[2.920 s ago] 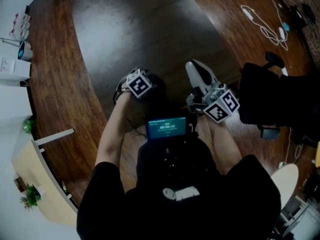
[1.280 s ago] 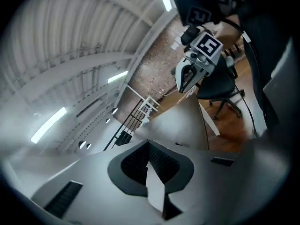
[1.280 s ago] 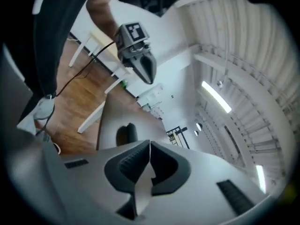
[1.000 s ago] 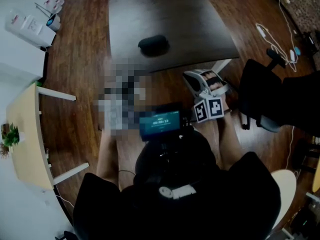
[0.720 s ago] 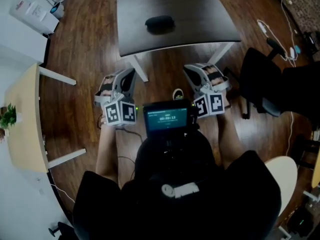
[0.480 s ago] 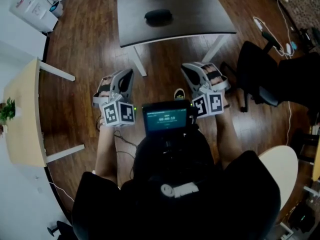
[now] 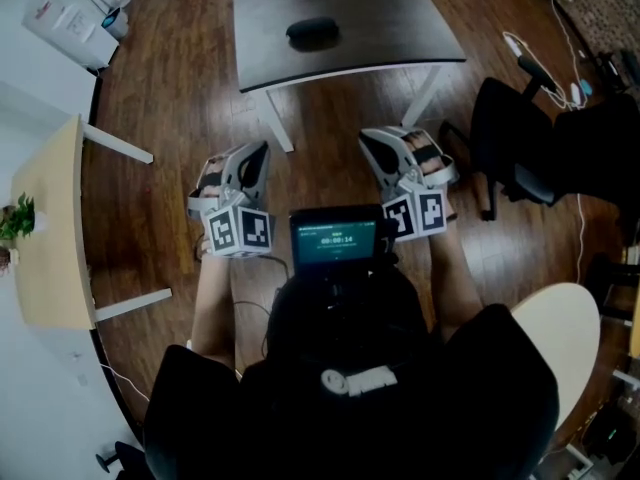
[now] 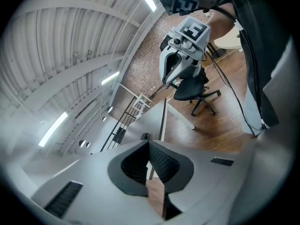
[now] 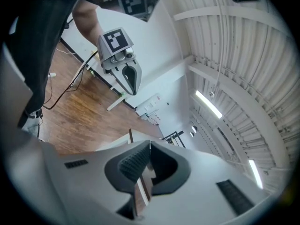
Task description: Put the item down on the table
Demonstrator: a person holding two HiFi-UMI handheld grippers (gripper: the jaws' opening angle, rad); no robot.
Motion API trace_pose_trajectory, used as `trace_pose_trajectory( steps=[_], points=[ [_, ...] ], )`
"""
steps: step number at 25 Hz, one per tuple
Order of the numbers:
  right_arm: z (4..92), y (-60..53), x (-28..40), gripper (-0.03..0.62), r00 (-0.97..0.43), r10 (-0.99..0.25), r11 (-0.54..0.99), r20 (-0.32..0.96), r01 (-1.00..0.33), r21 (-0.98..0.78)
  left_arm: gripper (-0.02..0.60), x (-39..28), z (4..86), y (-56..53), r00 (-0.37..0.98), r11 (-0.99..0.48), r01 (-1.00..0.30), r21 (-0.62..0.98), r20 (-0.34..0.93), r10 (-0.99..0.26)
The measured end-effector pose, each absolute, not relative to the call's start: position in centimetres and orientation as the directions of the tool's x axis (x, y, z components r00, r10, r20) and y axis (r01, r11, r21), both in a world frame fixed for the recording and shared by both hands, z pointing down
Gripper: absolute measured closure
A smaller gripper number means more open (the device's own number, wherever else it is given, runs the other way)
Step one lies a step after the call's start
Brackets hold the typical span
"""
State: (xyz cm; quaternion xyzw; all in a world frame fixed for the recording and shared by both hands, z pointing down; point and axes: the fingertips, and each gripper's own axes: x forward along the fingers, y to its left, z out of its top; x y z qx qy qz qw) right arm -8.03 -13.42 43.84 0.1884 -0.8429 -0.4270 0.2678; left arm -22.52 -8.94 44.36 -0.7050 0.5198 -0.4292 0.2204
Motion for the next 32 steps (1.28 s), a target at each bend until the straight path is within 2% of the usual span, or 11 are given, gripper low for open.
trace_pose_trajectory(
  steps=[11, 18, 23, 32],
  points=[
    [42.9, -11.8, -2.7, 0.585, -0.764, -0.578, 0.584, 0.287, -0.142, 0.799, 0.581, -16.0, 42.5, -8.7, 0.146, -0.403, -0.504, -0.764, 0.385, -0.911],
    [41.8, -6.6, 2.3, 0.585, -0.755, -0.59, 0.565, 0.285, -0.133, 0.814, 0.58, -11.2, 42.0, -3.7, 0.154, -0.403, -0.52, -0.753, 0.381, -0.912],
    [40.1, -6.1, 2.7, 0.585, -0.766, -0.589, 0.553, 0.258, -0.149, 0.82, 0.58, -10.6, 41.1, -2.8, 0.142, -0.385, -0.519, -0.763, 0.367, -0.919],
    [41.5, 4.8, 10.3, 0.585, -0.787, -0.571, 0.567, 0.235, -0.171, 0.806, 0.58, -2.8, 42.4, 8.4, 0.092, -0.378, -0.487, -0.788, 0.384, -0.919]
  ],
)
